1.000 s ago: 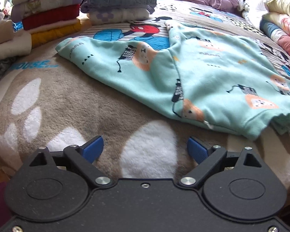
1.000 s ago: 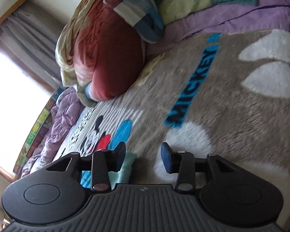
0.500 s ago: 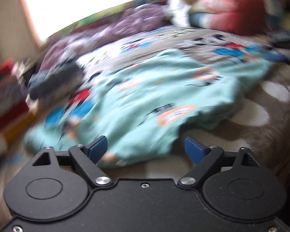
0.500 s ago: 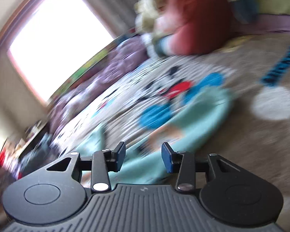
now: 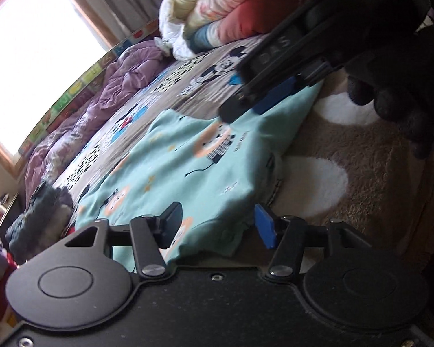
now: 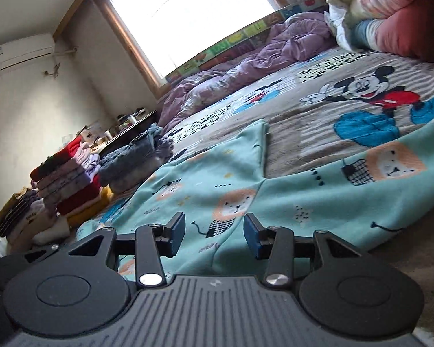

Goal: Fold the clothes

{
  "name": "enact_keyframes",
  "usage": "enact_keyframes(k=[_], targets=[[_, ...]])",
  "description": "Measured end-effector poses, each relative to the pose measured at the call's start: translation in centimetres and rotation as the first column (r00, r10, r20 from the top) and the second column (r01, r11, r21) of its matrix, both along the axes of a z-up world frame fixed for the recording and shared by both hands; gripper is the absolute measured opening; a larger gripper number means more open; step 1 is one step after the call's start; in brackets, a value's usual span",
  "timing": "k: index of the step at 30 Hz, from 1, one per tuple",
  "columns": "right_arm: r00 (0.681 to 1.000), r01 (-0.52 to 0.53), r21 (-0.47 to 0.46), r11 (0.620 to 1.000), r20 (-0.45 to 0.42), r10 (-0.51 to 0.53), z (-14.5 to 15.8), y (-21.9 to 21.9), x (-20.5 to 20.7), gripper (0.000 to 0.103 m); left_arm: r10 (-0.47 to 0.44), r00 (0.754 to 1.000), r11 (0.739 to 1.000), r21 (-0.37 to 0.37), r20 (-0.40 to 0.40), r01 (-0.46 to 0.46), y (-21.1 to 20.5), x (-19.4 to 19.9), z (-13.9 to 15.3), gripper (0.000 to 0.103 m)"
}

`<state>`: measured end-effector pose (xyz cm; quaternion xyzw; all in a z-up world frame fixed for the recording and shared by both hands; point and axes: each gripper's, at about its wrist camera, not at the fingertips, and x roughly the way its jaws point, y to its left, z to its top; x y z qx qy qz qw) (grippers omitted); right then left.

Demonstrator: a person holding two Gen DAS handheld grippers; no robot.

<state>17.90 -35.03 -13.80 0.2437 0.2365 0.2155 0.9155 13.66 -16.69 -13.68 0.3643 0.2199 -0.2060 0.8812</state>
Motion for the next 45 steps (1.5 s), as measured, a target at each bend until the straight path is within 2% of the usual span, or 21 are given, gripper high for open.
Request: enact_keyframes(k=[2,4,6,7,8,10,14,15,16,19,21,24,26,27,28,29,33,39,42,45], targets=[[0.999,-0.032,-0.003,0.999,0.003,0.032,0.0,0.5,0.0,0.046,-0.014,1.000,0.999,0.030,-0.006,0.014,-0.6,0.4,-0.6,0.046],[0.998,-0.063,-0.005,0.998,0.006,0.063,-0.1,1.0,0.0,0.046,-0.010,1.000,0.999,0.032,-0.021,0.011,-0.7,0.8,-0.8,0.034],[0.997,-0.080,-0.002,0.997,0.001,0.080,-0.3,1.0,0.2,0.046,0.000,1.000,0.999,0.033,-0.021,0.001,-0.8,1.1,-0.8,0.012],[0.996,-0.085,0.000,0.996,-0.004,0.085,-0.5,0.9,0.2,0.046,0.004,1.000,0.999,0.047,-0.006,-0.004,-0.9,1.1,-0.8,0.010],[0.996,-0.086,0.000,0.996,-0.015,0.086,-0.8,0.9,0.4,0.046,0.003,0.999,0.997,0.081,0.046,-0.007,-1.1,0.7,-0.8,0.009],[0.995,-0.086,-0.011,0.996,-0.044,0.085,-1.2,0.7,0.6,0.045,-0.077,0.978,0.971,0.238,0.196,0.029,-2.0,-0.7,-1.8,0.009],[0.993,-0.075,-0.014,0.997,-0.087,0.074,-2.0,0.1,0.9,0.045,-0.216,0.946,0.896,0.434,0.244,0.093,-2.2,-2.3,-5.3,0.008],[0.994,-0.073,-0.013,0.997,-0.087,0.072,-2.1,-0.1,0.9,0.045,-0.237,0.940,0.881,0.463,0.244,0.102,-2.0,-2.6,-6.0,0.008],[0.994,-0.069,-0.013,0.998,-0.087,0.067,-2.0,-0.3,0.8,0.045,-0.241,0.940,0.878,0.466,0.240,0.106,-1.9,-2.8,-6.3,0.008],[0.996,-0.049,-0.024,0.999,-0.074,0.047,-1.8,-0.7,0.5,0.045,-0.218,0.948,0.897,0.431,0.230,0.102,-1.5,-3.0,-6.1,0.008],[0.999,-0.045,-0.059,0.997,-0.032,0.043,-1.3,-0.3,0.0,0.047,-0.214,0.950,0.902,0.419,0.227,0.104,-1.3,-3.1,-5.8,0.008],[0.995,-0.099,-0.181,0.978,0.004,0.101,-0.8,1.4,-0.6,0.046,-0.214,0.953,0.906,0.408,0.216,0.111,-0.9,-3.3,-5.5,0.008],[0.992,-0.125,-0.334,0.934,-0.012,0.128,-1.2,2.9,-1.2,0.043,-0.198,0.960,0.920,0.375,0.196,0.113,-0.4,-3.5,-4.9,0.010],[0.991,-0.128,-0.379,0.917,-0.014,0.132,-1.3,3.2,-1.4,0.043,-0.186,0.965,0.928,0.356,0.183,0.112,-0.1,-3.5,-4.6,0.011],[0.991,-0.130,-0.391,0.911,-0.012,0.136,-1.4,3.2,-1.7,0.043,-0.174,0.970,0.935,0.338,0.168,0.108,0.3,-3.6,-4.4,0.015],[0.991,-0.128,-0.387,0.913,-0.017,0.132,-1.4,2.9,-1.9,0.043,-0.163,0.974,0.942,0.319,0.157,0.106,0.6,-3.8,-4.2,0.024],[0.993,-0.113,-0.388,0.915,-0.019,0.114,-1.3,2.4,-2.3,0.043,-0.103,0.987,0.977,0.201,0.124,0.077,2.8,-4.6,-2.5,0.028],[0.996,-0.048,-0.404,0.914,0.048,0.073,0.0,2.8,-3.4,0.043,-0.018,0.990,0.999,0.037,0.137,0.013,4.3,-5.8,-0.1,0.028],[0.992,0.007,-0.407,0.913,0.120,0.046,0.8,3.2,-4.2,0.043,0.067,0.988,0.995,-0.086,0.140,-0.055,4.9,-4.5,1.1,0.028],[0.979,0.025,-0.419,0.908,0.196,0.064,1.5,4.8,-4.5,0.043,0.184,0.981,0.962,-0.216,0.069,-0.165,5.9,-1.7,1.3,0.028]])
